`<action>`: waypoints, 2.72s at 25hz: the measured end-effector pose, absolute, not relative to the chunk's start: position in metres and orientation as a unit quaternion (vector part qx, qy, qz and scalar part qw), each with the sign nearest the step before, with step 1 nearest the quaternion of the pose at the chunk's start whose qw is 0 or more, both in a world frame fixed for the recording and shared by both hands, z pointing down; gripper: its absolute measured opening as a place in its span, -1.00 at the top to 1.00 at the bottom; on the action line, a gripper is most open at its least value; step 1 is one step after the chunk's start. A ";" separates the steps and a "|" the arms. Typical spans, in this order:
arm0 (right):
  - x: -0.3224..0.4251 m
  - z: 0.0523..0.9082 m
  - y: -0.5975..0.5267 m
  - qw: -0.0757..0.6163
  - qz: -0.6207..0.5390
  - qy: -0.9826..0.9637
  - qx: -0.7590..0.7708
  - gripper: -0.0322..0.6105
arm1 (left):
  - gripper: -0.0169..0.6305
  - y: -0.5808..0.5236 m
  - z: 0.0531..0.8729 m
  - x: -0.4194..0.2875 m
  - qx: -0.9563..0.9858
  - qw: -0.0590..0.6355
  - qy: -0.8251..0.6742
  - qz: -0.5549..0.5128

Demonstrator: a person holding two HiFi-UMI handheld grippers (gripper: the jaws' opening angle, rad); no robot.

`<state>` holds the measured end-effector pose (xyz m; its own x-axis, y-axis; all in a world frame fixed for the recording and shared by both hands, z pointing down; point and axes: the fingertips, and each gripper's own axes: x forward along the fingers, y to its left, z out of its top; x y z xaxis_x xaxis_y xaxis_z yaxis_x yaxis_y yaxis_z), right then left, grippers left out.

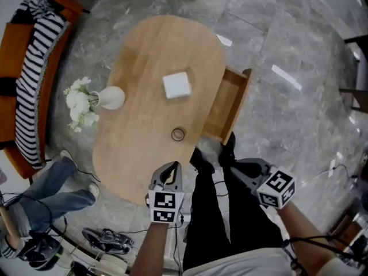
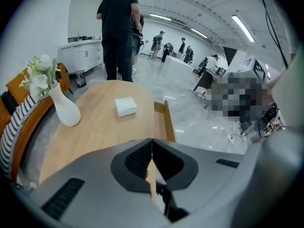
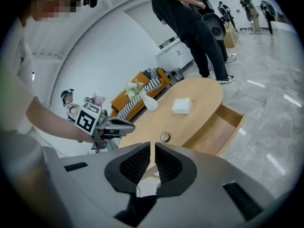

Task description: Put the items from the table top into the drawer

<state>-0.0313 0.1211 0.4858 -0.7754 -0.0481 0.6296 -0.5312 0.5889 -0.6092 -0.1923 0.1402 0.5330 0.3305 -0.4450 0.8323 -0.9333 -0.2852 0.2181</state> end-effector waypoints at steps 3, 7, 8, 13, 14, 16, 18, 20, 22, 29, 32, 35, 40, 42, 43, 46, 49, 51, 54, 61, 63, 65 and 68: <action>-0.033 0.497 0.124 0.289 0.425 -0.841 0.169 0.75 | 0.94 0.139 0.552 -0.194 0.725 0.366 -0.471 0.344; -0.035 0.513 0.124 0.289 0.424 -0.843 0.164 0.75 | 0.94 0.136 0.578 -0.196 0.723 0.360 -0.471 0.356; -0.034 0.517 0.123 0.289 0.423 -0.843 0.164 0.75 | 0.94 0.135 0.584 -0.196 0.722 0.359 -0.471 0.357; -0.031 0.541 0.120 0.295 0.423 -0.842 0.161 0.75 | 0.91 0.131 0.611 -0.195 0.716 0.364 -0.477 0.357; -0.031 0.545 0.120 0.296 0.423 -0.841 0.159 0.75 | 0.90 0.131 0.616 -0.194 0.715 0.366 -0.476 0.358; -0.031 0.552 0.121 0.297 0.424 -0.842 0.154 0.75 | 0.88 0.131 0.626 -0.192 0.714 0.368 -0.475 0.360; -0.033 0.557 0.121 0.298 0.424 -0.842 0.149 0.75 | 0.87 0.130 0.633 -0.191 0.715 0.366 -0.471 0.364; -0.034 0.561 0.123 0.300 0.424 -0.843 0.142 0.75 | 0.85 0.130 0.641 -0.188 0.717 0.364 -0.464 0.372; -0.033 0.565 0.125 0.303 0.425 -0.842 0.136 0.75 | 0.82 0.130 0.650 -0.186 0.716 0.365 -0.457 0.381; -0.025 0.579 0.129 0.304 0.431 -0.839 0.131 0.75 | 0.74 0.123 0.684 -0.182 0.719 0.357 -0.432 0.411; -0.018 0.584 0.127 0.307 0.432 -0.837 0.132 0.75 | 0.72 0.118 0.696 -0.181 0.715 0.359 -0.420 0.428; -0.011 0.590 0.126 0.309 0.436 -0.834 0.135 0.75 | 0.70 0.120 0.710 -0.182 0.701 0.371 -0.408 0.452; -0.001 0.596 0.122 0.303 0.445 -0.831 0.142 0.75 | 0.74 0.118 0.724 -0.185 0.680 0.362 -0.405 0.492; 0.001 0.597 0.120 0.299 0.448 -0.830 0.145 0.75 | 0.80 0.116 0.725 -0.189 0.672 0.364 -0.410 0.497; 0.003 0.598 0.120 0.299 0.449 -0.829 0.145 0.75 | 0.80 0.116 0.726 -0.190 0.670 0.365 -0.410 0.499; 0.007 0.600 0.117 0.298 0.454 -0.827 0.147 0.76 | 0.80 0.117 0.726 -0.189 0.670 0.351 -0.397 0.520; 0.011 0.602 0.112 0.296 0.459 -0.824 0.150 0.76 | 0.80 0.118 0.727 -0.190 0.666 0.334 -0.387 0.544; 0.015 0.603 0.109 0.294 0.462 -0.823 0.153 0.76 | 0.80 0.118 0.726 -0.189 0.662 0.333 -0.386 0.550; 0.021 0.605 0.104 0.295 0.465 -0.820 0.156 0.76 | 0.81 0.118 0.725 -0.189 0.660 0.335 -0.389 0.549; 0.029 0.612 0.097 0.297 0.473 -0.814 0.160 0.76 | 0.82 0.118 0.723 -0.188 0.658 0.328 -0.398 0.549; 0.030 0.614 0.096 0.297 0.475 -0.813 0.160 0.76 | 0.82 0.117 0.722 -0.188 0.658 0.321 -0.397 0.554; 0.029 0.615 0.095 0.297 0.477 -0.812 0.159 0.76 | 0.82 0.116 0.721 -0.187 0.659 0.317 -0.399 0.553; 0.028 0.616 0.094 0.298 0.478 -0.811 0.158 0.76 | 0.82 0.114 0.719 -0.187 0.660 0.322 -0.402 0.547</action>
